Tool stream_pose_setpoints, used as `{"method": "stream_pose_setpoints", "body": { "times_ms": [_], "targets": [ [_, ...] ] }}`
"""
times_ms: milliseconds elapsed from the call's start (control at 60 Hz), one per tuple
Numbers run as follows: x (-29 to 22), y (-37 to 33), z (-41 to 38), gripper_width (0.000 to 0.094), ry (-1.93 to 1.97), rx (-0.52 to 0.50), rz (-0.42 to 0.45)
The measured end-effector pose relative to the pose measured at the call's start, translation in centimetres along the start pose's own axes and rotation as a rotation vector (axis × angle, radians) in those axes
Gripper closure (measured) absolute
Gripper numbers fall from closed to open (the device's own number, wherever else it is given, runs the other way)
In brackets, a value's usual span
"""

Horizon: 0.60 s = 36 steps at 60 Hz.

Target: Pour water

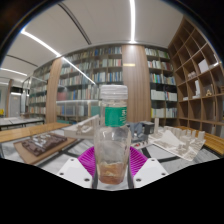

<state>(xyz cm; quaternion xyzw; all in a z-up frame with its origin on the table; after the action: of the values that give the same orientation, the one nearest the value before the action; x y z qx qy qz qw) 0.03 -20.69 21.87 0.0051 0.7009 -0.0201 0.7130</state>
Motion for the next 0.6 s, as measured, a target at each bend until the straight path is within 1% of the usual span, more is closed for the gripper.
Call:
{"method": "stream_pose_setpoints", "body": {
  "times_ms": [17, 33, 50, 67, 117, 133, 267, 283, 317, 333, 350, 450, 500, 533, 550, 567, 600],
  "targets": [
    [0.4, -0.3, -0.1, 0.0536, -0.015, 0.008, -0.022],
    [2.1, 0.4, 0.8, 0.0536, -0.033, 0.014, -0.038],
    [1.9, -0.5, 0.2, 0.0536, -0.040, 0.021, -0.062],
    [3.8, 0.4, 1.2, 0.0535, -0.053, 0.026, -0.080],
    [6.3, 0.6, 1.9, 0.0534, -0.076, 0.039, -0.130],
    [7.9, 1.7, 2.5, 0.0534, -0.084, 0.043, -0.137],
    [12.9, 1.3, 3.2, 0.0532, -0.105, 0.046, -0.251],
    [13.8, 1.2, 3.4, 0.0509, -0.106, 0.047, -0.274],
    [13.5, 1.2, 3.4, 0.0502, -0.079, 0.049, -0.219],
    [13.8, 1.8, 3.4, 0.0520, -0.081, 0.053, -0.239],
    [13.6, 1.8, 3.4, 0.0513, -0.072, 0.059, -0.225],
    [13.7, 1.0, 3.7, 0.0408, -0.052, 0.060, -0.235],
    [13.7, 1.2, 3.9, 0.0332, -0.065, 0.075, -0.269],
    [13.6, 0.7, 4.0, 0.0208, -0.078, 0.087, -0.300],
    [13.4, 0.4, 4.0, 0.0120, -0.083, 0.094, -0.306],
    [13.1, 0.0, 4.1, 0.0060, -0.086, 0.097, -0.307],
    [12.7, -0.1, 4.4, 0.0101, -0.090, 0.108, -0.308]
  ]
}}
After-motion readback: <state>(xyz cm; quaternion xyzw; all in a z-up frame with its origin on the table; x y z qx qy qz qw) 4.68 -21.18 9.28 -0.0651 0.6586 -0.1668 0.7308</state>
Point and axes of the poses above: the point between the fingertips, and its own axes, seen from behind it with the camera up: z to the right, x down, y forward, the way the camera looks, the point moved 8 cm from there along -y, backward, against the way the camera looks, and after that the axes turned 10 degrees about x, right-handed, at the moved point
